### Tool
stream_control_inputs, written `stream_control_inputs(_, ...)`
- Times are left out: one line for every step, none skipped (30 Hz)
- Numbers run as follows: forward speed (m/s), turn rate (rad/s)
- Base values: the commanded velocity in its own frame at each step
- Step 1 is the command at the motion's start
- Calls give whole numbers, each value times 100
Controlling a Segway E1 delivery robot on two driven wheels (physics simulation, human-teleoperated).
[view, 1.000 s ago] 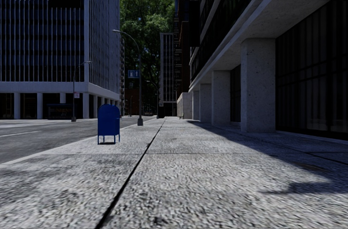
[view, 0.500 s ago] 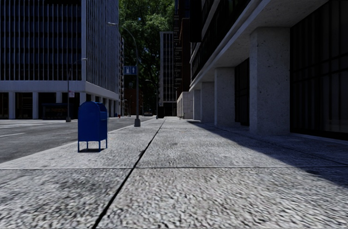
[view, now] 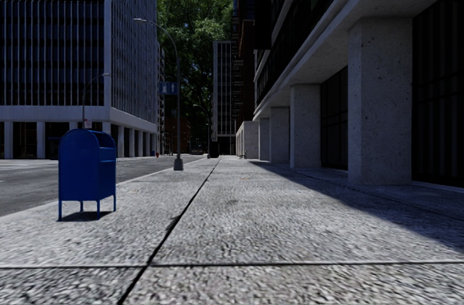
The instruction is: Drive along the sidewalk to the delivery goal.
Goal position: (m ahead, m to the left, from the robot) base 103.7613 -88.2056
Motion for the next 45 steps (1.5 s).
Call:
stream_control_inputs(200, 0)
stream_control_inputs(200, 0)
stream_control_inputs(200, 0)
stream_control_inputs(200, 0)
stream_control_inputs(200, 0)
stream_control_inputs(200, 0)
stream_control_inputs(200, 0)
stream_control_inputs(200, 0)
stream_control_inputs(200, 0)
stream_control_inputs(200, 0)
stream_control_inputs(200, 0)
stream_control_inputs(200, 0)
stream_control_inputs(200, 0)
stream_control_inputs(200, 0)
stream_control_inputs(200, 0)
stream_control_inputs(200, 0)
stream_control_inputs(200, 0)
stream_control_inputs(200, 0)
stream_control_inputs(200, 0)
stream_control_inputs(200, 0)
stream_control_inputs(200, 0)
stream_control_inputs(200, 0)
stream_control_inputs(200, 0)
stream_control_inputs(200, 0)
stream_control_inputs(200, 0)
stream_control_inputs(200, 0)
stream_control_inputs(200, 0)
stream_control_inputs(200, 0)
stream_control_inputs(200, 0)
stream_control_inputs(200, 0)
stream_control_inputs(200, 0)
stream_control_inputs(200, 0)
stream_control_inputs(200, 0)
stream_control_inputs(200, 0)
stream_control_inputs(200, 0)
stream_control_inputs(200, 0)
stream_control_inputs(200, 0)
stream_control_inputs(200, 0)
stream_control_inputs(200, 0)
stream_control_inputs(200, 0)
stream_control_inputs(200, 0)
stream_control_inputs(200, 0)
stream_control_inputs(200, 0)
stream_control_inputs(200, 0)
stream_control_inputs(200, 0)
